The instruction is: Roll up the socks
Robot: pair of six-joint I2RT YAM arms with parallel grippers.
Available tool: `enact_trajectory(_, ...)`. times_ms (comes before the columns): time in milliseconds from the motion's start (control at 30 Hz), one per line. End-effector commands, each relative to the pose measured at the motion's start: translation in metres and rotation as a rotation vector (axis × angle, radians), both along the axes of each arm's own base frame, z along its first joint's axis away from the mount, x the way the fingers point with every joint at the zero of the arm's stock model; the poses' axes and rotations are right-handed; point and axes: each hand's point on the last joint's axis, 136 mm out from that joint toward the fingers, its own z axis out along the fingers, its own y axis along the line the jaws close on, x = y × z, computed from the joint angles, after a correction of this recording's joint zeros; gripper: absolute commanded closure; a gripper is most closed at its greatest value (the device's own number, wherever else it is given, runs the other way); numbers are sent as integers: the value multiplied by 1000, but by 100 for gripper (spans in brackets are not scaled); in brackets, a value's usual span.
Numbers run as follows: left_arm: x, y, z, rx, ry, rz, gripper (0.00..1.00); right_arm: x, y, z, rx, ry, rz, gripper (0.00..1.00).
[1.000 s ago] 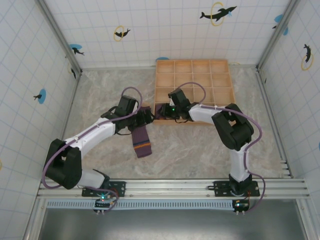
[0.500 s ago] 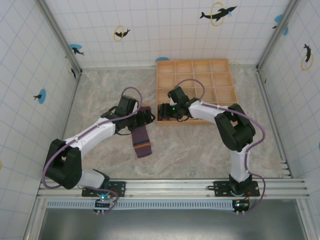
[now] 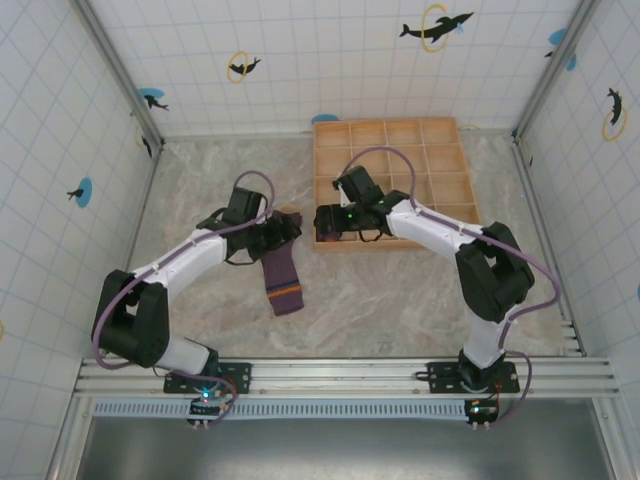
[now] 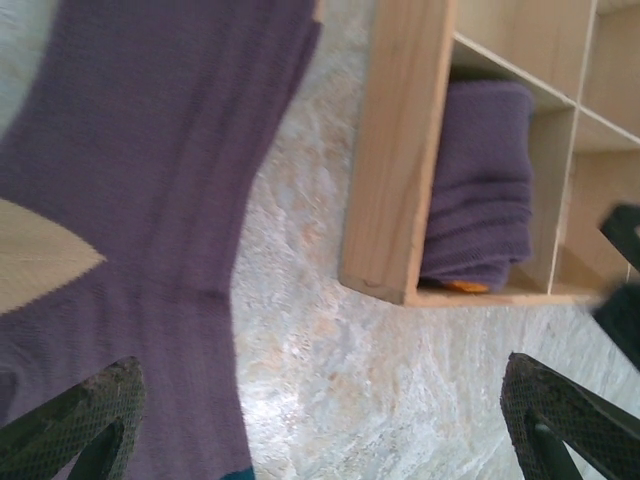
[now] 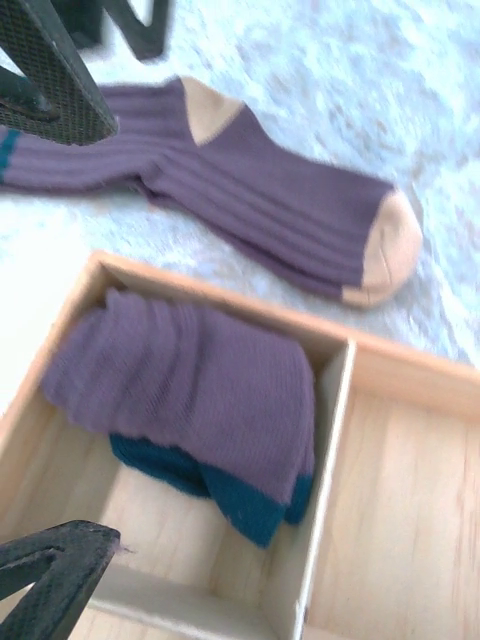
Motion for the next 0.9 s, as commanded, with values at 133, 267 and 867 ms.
enact_trajectory(133,-2,22,-8,13,75,49,7,-63,12,5,11,-24,124,0)
enact_trajectory(267,-7,32,-17,26,107,75,6,-81,1,-12,20,-12,105,1)
enact_trajectory(867,-27,60,-35,89,191,159,7,-80,49,-58,165,84,194,17)
